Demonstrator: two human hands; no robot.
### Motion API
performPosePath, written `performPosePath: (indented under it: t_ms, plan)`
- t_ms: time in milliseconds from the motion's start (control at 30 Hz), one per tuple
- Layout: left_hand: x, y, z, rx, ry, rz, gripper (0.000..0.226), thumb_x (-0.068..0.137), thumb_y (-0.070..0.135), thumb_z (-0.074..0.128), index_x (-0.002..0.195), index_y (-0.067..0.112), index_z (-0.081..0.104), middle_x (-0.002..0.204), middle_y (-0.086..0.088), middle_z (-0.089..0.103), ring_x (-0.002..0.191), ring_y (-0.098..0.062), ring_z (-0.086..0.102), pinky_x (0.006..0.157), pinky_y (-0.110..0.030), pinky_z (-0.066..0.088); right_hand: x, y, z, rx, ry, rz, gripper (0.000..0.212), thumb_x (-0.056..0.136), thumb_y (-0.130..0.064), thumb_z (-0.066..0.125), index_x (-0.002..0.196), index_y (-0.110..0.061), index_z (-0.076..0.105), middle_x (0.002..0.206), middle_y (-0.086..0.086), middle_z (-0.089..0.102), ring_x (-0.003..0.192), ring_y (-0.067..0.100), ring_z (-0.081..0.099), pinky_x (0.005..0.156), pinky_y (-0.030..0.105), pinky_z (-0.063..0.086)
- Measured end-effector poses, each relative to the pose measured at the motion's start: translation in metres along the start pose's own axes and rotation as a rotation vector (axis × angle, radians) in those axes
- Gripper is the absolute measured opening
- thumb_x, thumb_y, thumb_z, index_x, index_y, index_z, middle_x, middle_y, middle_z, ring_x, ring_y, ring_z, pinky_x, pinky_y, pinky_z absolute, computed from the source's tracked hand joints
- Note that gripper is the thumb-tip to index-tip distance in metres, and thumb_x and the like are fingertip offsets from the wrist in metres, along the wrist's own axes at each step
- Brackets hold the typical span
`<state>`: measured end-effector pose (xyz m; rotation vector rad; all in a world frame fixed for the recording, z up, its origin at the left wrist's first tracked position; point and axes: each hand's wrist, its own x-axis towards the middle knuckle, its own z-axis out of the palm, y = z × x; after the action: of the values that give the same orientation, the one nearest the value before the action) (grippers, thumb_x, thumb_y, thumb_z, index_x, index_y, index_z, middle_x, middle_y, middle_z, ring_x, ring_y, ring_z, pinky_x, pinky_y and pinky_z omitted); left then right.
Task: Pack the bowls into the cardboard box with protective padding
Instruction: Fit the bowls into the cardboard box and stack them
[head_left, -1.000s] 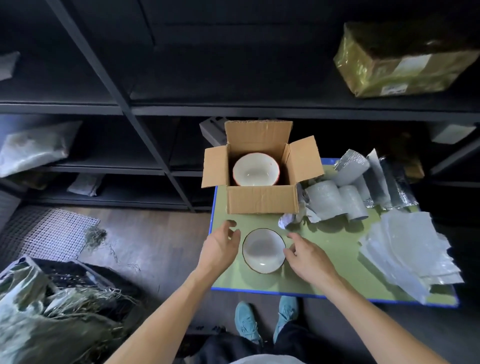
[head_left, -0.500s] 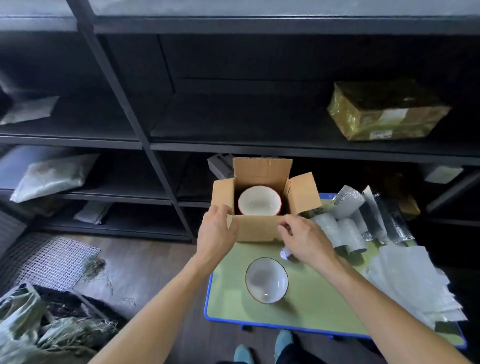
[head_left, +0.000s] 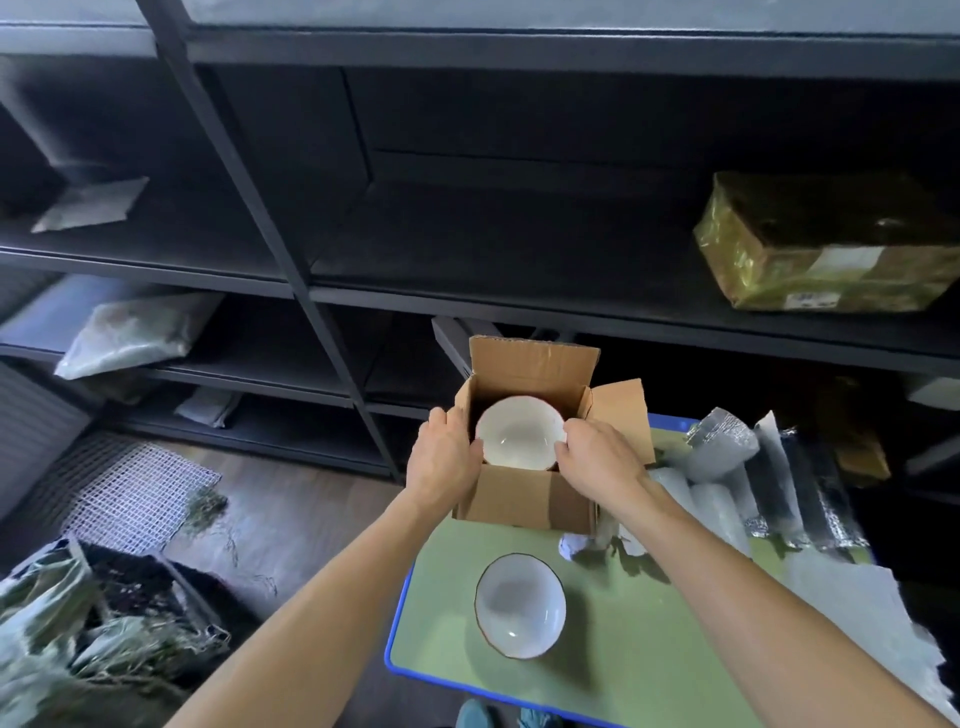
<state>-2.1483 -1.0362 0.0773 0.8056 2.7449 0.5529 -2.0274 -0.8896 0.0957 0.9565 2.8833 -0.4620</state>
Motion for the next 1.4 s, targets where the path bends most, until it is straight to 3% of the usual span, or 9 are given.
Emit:
performPosePath:
  t_ms: [267,467,600,1000,1167,1300,1400]
  plan:
    - [-0.001,-0.005,0.004,0.005,-0.028,-0.105,0.028,0.104,0.03,0.035,0.112,0.01,0.053,0.107,-0.007,0.057,0.089,-0.036,0.061,0.076,-0.043,0.048,0.033,-0.013,0.008,-0.126,-0.13,0.11,0.027,0.097,-0.014,0.052,0.122,-0.004,0.054,0.117,0.017,0.066,0.106,0.034,0.064,0.067,0.032,0.04]
    - [0.003,-0.011,0.005,-0.019,-0.05,-0.084,0.028,0.105,0.032,0.033,0.105,0.011,0.052,0.1,-0.005,0.056,0.077,-0.029,0.055,0.07,-0.04,0.045,0.042,-0.026,0.017,-0.178,-0.173,0.227,0.04,0.093,-0.012,0.06,0.126,-0.004,0.041,0.124,0.018,0.062,0.115,0.032,0.061,0.074,0.034,0.044]
    - [0.005,-0.017,0.003,-0.04,-0.075,-0.044,0.025,0.104,0.035,0.033,0.093,0.015,0.043,0.096,-0.005,0.058,0.075,-0.028,0.054,0.068,-0.039,0.044,0.042,-0.026,0.02,-0.174,-0.139,0.238,0.04,0.091,-0.006,0.058,0.127,-0.004,0.039,0.119,0.019,0.064,0.109,0.033,0.063,0.071,0.035,0.044]
    - [0.015,-0.022,-0.005,0.109,-0.101,0.081,0.032,0.104,0.04,0.034,0.104,0.011,0.047,0.092,-0.007,0.067,0.07,-0.028,0.053,0.06,-0.034,0.037,0.034,-0.029,0.01,-0.048,0.061,0.282,0.026,0.093,-0.005,0.05,0.119,-0.005,0.053,0.112,0.019,0.066,0.104,0.034,0.059,0.067,0.032,0.034]
    - [0.014,-0.024,-0.011,0.054,-0.119,0.096,0.03,0.104,0.042,0.035,0.102,0.014,0.044,0.081,-0.002,0.061,0.064,-0.024,0.052,0.055,-0.033,0.036,0.027,-0.031,-0.001,-0.02,0.104,0.293,0.02,0.094,-0.011,0.05,0.11,-0.007,0.061,0.107,0.014,0.066,0.097,0.033,0.06,0.064,0.032,0.035]
    - [0.014,-0.029,-0.018,0.031,-0.113,0.097,0.034,0.103,0.047,0.037,0.097,0.014,0.046,0.076,0.002,0.056,0.06,-0.018,0.051,0.054,-0.032,0.037,0.018,-0.026,-0.01,0.052,0.13,0.307,0.019,0.092,-0.008,0.045,0.104,-0.006,0.061,0.093,0.014,0.068,0.084,0.032,0.062,0.058,0.031,0.036]
    - [0.011,-0.032,-0.022,0.002,-0.09,0.116,0.036,0.103,0.045,0.037,0.112,0.012,0.049,0.082,0.001,0.057,0.069,-0.024,0.052,0.062,-0.035,0.04,0.013,-0.021,-0.017,0.124,0.146,0.335,0.019,0.085,-0.008,0.043,0.096,-0.01,0.059,0.077,0.011,0.068,0.073,0.03,0.065,0.058,0.032,0.047]
